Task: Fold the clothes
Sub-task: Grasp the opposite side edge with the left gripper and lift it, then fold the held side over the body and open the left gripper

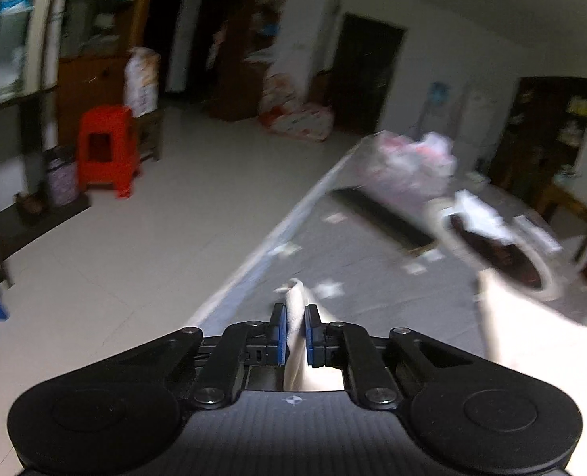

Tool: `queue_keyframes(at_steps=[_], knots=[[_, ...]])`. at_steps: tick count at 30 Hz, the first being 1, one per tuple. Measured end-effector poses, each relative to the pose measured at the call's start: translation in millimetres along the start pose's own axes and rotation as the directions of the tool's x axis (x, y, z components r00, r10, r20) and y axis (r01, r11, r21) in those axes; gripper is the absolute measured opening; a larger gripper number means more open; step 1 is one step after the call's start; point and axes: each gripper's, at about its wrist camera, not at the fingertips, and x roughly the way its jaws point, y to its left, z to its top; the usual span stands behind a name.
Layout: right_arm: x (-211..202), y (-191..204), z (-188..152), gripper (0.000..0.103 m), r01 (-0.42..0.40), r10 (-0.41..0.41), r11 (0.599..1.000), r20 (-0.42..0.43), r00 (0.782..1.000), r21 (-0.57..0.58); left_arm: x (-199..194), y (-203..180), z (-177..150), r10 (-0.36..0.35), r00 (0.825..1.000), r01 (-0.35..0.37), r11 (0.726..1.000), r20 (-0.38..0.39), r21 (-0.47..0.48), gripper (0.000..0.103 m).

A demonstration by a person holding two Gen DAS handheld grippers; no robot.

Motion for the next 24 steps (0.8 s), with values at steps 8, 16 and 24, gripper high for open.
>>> queue_keyframes(at_steps=[8,16,24], knots=[[-4.9,-3.2,1.7,0.103,-0.012,0.012,0.999,0.006,1.000,0.030,-48.7,-88.8,19.8,-0.287,0.956,0.277,0.952,0.059,0.134,0.010],[-40.9,-20.2,-4.8,0.103,0.020,-0.026,0.995,0.059,0.998,0.099,-73.5,-180.1,-4.6,-0.524,0.851,0.518,0.825,-0.039,0.225,0.010],[-79.6,-47.6,-23.9,0.103,0.111,-0.128,0.977,0.081,0.989,0.182,-56.2,-247.4,-54.6,-0.619,0.755,0.656,0.718,-0.217,0.233,0.010]])
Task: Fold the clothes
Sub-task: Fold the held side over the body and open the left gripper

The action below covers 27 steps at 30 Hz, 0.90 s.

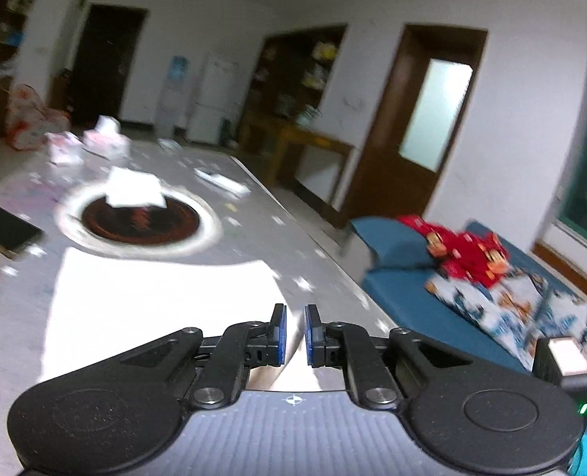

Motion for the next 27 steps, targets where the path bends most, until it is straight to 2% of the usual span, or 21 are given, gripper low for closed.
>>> queue_keyframes(at_steps=[2,7,9,12,15,19,22,24,25,27], knots=[[-5.1,-8.5,-2.7,0.103,0.021,-0.021,0.999,0.002,1.000,0.024,11.2,-7.0,-9.6,-0.038,0.999,0.038,0.999,-0.039,0.012,0.011],[-10.9,-21.0,-4.0,0.103,0.062,-0.062,0.997,0.012,0.998,0.056,26.6,-10.2,-29.6,-0.031,0.992,0.036,0.999,-0.122,0.037,0.017],[-12.4,-23.0,-2.0,0.103,0.065,-0.067,0.995,0.018,0.998,0.070,20.7,-3.2,-32.7,-0.027,0.991,0.031,0.999,-0.129,0.029,0.021],[-11.1,-20.4,4.3,0.103,0.044,-0.046,0.997,0.028,0.999,0.067,0.9,12.9,-34.3,0.022,0.995,-0.018,0.999,-0.102,0.043,0.034],[-5.5,-11.7,11.9,0.103,0.011,-0.013,0.999,0.030,0.999,0.042,-20.8,32.2,-36.6,0.114,0.991,-0.109,0.991,-0.066,0.072,0.038],[9.4,5.9,20.1,0.099,-0.053,0.053,0.998,0.015,0.998,0.015,-49.5,63.6,-42.6,0.252,0.967,-0.248,0.965,-0.038,0.079,0.042],[21.8,20.4,23.9,0.092,-0.096,0.096,0.995,-0.012,0.995,-0.002,-67.2,85.4,-50.0,0.347,0.937,-0.344,0.936,-0.030,0.076,0.044],[30.7,28.0,25.5,0.088,-0.114,0.113,0.993,-0.035,0.993,-0.012,-78.1,98.9,-57.6,0.391,0.920,-0.388,0.919,-0.036,0.066,0.046],[35.2,31.7,26.3,0.082,-0.123,0.122,0.992,-0.046,0.991,-0.017,-83.0,105.7,-61.7,0.408,0.912,-0.406,0.912,-0.043,0.055,0.047],[42.7,35.0,26.6,0.078,-0.127,0.125,0.992,-0.067,0.990,-0.015,-92.0,116.4,-68.4,0.429,0.901,-0.428,0.903,-0.060,0.039,0.048]])
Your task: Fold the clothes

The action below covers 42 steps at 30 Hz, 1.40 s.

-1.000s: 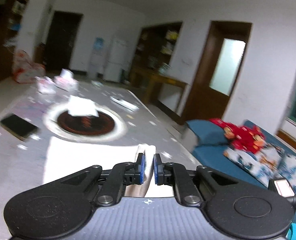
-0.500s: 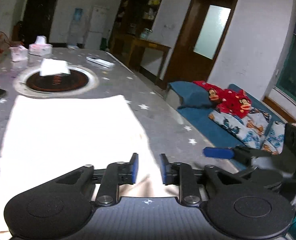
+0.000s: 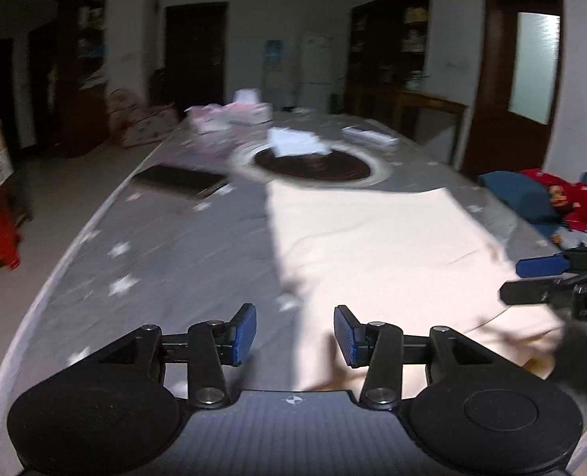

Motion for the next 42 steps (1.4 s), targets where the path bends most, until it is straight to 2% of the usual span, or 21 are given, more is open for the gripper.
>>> queue_keyframes(at_steps=[5,10,14,20,28,33,39,41,42], knots=[[10.2,0.0,0.8,0.069,0.021,-0.021,1.000,-0.036,0.999,0.011,-8.1,19.7,-14.8,0.023,0.999,-0.023,1.000,-0.025,-0.010,0.052],[9.2,-1.6,-0.1,0.059,0.040,-0.039,0.999,-0.052,0.998,0.024,-17.3,18.8,-21.0,-0.012,1.000,0.012,1.000,-0.019,0.015,0.056],[8.1,-4.5,1.0,0.051,0.047,-0.045,0.998,-0.054,0.998,0.045,-9.8,8.7,-18.9,-0.034,0.999,0.036,0.998,-0.025,0.047,0.057],[7.2,-10.3,5.0,0.049,0.068,-0.065,0.996,-0.048,0.997,0.057,-3.1,-3.2,-18.3,-0.076,0.996,0.079,0.992,-0.034,0.098,0.057],[17.6,-19.0,3.0,0.047,0.069,-0.064,0.994,-0.064,0.996,0.080,-0.1,-9.1,-19.5,-0.082,0.996,0.086,0.987,-0.036,0.134,0.057],[11.3,-18.9,-0.8,0.040,0.047,-0.041,0.995,-0.067,0.997,0.091,3.8,-10.9,-19.5,-0.083,0.996,0.089,0.985,-0.039,0.151,0.057],[13.0,-24.7,-0.9,0.024,0.051,-0.043,0.992,-0.068,0.997,0.117,5.8,-14.5,-20.8,-0.078,0.996,0.083,0.981,-0.036,0.175,0.056],[11.8,-23.6,-0.1,0.012,0.047,-0.040,0.992,-0.064,0.997,0.114,5.6,-15.0,-21.3,-0.078,0.996,0.083,0.981,-0.035,0.178,0.056],[10.8,-22.7,0.2,0.011,0.046,-0.039,0.993,-0.060,0.997,0.112,5.5,-15.2,-21.6,-0.078,0.996,0.083,0.980,-0.035,0.179,0.056]])
